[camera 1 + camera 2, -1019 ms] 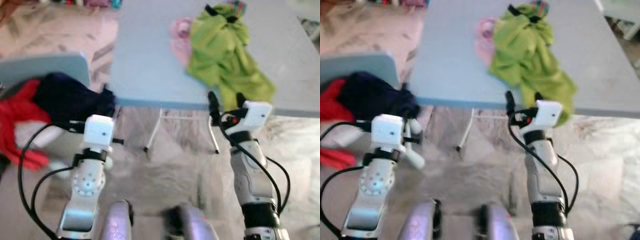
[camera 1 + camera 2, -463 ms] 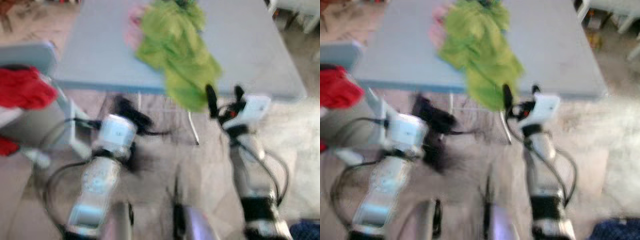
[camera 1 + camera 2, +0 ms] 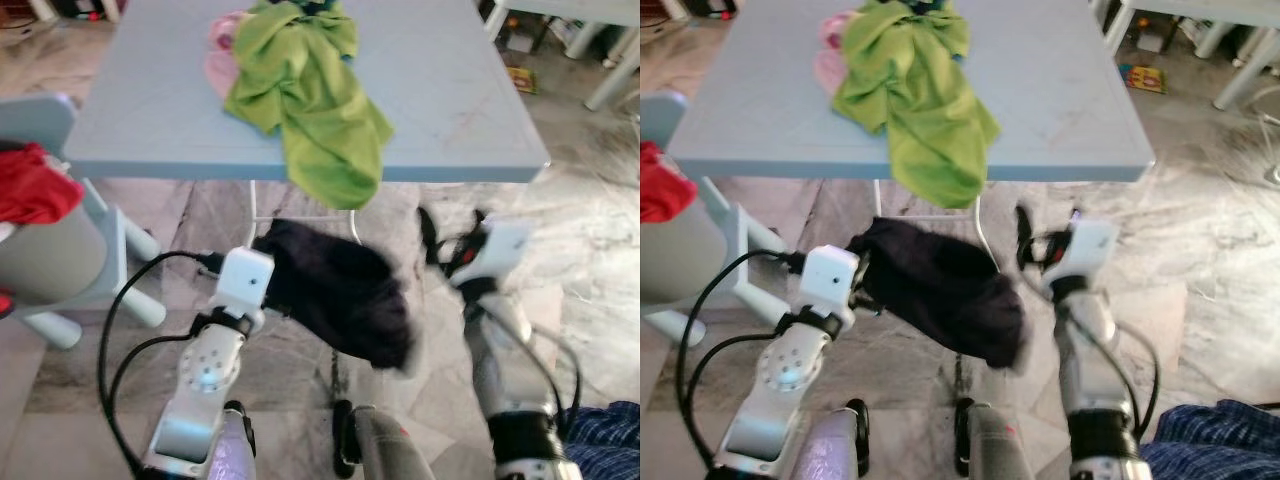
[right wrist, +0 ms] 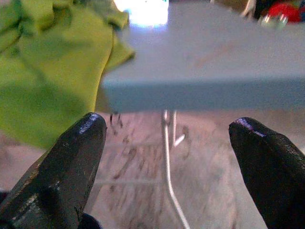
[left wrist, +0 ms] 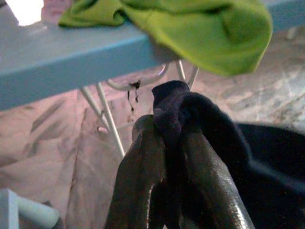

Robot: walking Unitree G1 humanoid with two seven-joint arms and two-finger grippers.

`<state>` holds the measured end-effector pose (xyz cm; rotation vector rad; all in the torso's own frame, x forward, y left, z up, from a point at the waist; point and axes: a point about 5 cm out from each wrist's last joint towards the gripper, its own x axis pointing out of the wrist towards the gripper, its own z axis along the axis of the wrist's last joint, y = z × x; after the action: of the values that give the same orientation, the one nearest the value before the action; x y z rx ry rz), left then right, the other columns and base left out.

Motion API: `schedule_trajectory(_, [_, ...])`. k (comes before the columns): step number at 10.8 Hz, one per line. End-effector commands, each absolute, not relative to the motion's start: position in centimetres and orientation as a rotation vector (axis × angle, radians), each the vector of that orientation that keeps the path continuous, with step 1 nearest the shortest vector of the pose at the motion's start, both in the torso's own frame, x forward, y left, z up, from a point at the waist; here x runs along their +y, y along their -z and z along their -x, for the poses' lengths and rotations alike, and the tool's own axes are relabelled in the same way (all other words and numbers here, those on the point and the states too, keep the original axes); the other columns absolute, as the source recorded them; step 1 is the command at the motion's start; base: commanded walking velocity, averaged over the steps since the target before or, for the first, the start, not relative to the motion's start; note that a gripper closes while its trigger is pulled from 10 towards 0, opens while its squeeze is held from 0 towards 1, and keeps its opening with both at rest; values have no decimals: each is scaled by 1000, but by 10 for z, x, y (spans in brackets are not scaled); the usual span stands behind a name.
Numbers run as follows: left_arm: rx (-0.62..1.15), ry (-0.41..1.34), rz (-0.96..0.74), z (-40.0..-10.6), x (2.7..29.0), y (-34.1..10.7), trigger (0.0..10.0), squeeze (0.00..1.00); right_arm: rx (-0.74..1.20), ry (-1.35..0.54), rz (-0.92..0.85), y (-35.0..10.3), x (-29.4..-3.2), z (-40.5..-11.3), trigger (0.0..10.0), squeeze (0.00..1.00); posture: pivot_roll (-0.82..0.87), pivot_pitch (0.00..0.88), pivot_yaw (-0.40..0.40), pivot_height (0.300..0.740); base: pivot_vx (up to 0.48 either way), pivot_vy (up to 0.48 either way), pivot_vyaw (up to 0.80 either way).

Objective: Hang hanger

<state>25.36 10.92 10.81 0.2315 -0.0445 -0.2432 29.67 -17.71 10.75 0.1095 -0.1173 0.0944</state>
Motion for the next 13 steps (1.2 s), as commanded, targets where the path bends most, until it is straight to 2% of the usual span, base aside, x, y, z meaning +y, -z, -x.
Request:
schedule_trajectory(1, [-42,243,-229,-253,110,-107,10000,0,-90,-90,-102,-100,-179,-293,10000,0,63,208,-37,740,0,480,-800])
schedule_trajectory(8, [-41,261,-228,-253,108,-105,10000,0,-68,-97,-90,-92,-178,-291,10000,0,55,216,-38,740,0,453,-675])
schedule_trajectory(13, [-29,245,-189,-251,107,-101,10000,0,-54,-93,-87,-87,-175,-286,10000,0,40,215,-28,740,0,0,-800])
